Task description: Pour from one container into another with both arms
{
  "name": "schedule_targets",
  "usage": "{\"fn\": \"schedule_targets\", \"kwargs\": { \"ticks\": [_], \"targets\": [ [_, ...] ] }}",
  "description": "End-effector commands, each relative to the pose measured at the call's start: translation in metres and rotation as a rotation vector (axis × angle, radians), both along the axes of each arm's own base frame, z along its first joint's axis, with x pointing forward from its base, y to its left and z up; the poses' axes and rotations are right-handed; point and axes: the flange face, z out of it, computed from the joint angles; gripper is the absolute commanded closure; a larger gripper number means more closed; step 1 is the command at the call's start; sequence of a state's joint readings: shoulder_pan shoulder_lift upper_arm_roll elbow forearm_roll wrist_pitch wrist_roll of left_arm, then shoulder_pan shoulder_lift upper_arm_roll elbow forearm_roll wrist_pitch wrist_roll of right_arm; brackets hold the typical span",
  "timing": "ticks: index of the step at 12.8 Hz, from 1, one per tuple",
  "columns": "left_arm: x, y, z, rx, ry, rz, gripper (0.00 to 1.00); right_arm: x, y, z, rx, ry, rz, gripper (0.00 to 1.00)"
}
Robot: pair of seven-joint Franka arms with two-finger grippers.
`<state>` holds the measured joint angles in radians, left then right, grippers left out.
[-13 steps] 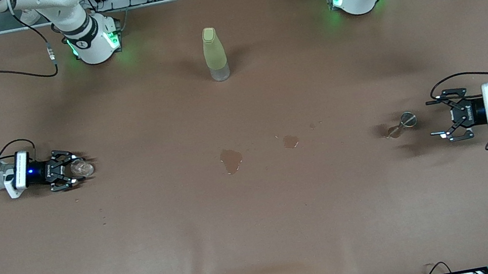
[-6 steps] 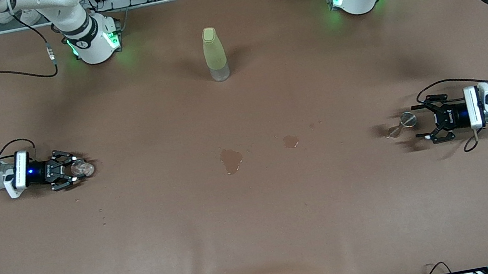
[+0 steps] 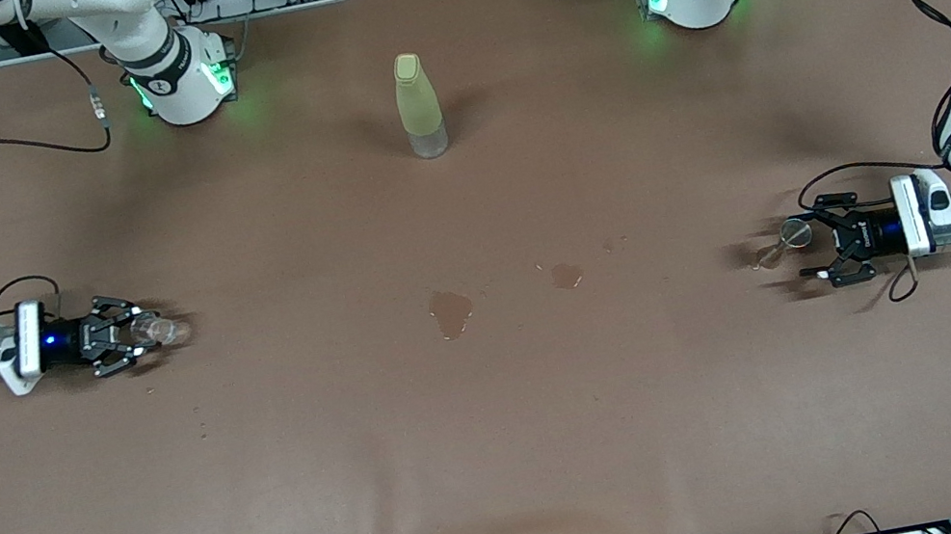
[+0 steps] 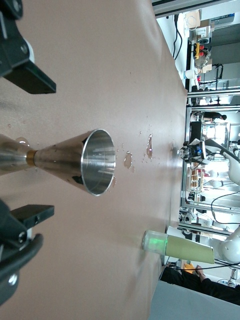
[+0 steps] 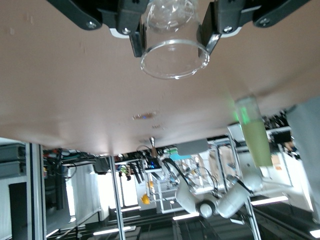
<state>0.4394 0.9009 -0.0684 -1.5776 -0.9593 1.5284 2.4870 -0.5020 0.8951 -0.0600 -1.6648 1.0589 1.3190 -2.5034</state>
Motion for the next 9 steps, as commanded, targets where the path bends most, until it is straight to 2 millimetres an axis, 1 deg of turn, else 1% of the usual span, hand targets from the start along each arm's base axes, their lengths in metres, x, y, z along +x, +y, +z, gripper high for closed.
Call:
{"fn": "schedule_targets", "kwargs": {
  "ticks": [1, 2, 3, 4, 5, 6, 7, 9],
  "targets": [
    [-0.003, -0.003, -0.009, -0.031, -0.005, 0.010, 0.26, 0.031, 0.030, 0.048, 0.000, 0.001, 0.062, 0.70],
    [-0.003, -0.002, -0.010, -0.030, -0.005, 0.012, 0.32, 0.042, 0.044, 0.066, 0.007, -0.019, 0.077, 0.70],
    [-0.003, -0.003, -0.012, -0.032, -0.004, 0.012, 0.32, 0.051, 0.048, 0.091, -0.014, -0.023, 0.077, 0.70],
    [-0.005, -0.003, -0.016, -0.036, 0.002, 0.015, 0.32, 0.062, 0.052, 0.124, -0.071, -0.041, 0.073, 0.70],
    [-0.006, -0.004, -0.020, -0.039, 0.005, 0.016, 0.32, 0.068, 0.052, 0.144, -0.112, -0.051, 0.053, 0.70],
    [-0.006, -0.004, -0.023, -0.041, 0.008, 0.018, 0.32, 0.071, 0.057, 0.156, -0.126, -0.033, 0.050, 0.70],
    [-0.006, -0.005, -0.024, -0.044, 0.009, 0.022, 0.32, 0.075, 0.068, 0.164, -0.127, -0.007, 0.057, 0.70],
    [-0.006, -0.005, -0.024, -0.047, 0.010, 0.024, 0.33, 0.087, 0.089, 0.194, -0.085, -0.035, 0.035, 0.71]
  ]
}}
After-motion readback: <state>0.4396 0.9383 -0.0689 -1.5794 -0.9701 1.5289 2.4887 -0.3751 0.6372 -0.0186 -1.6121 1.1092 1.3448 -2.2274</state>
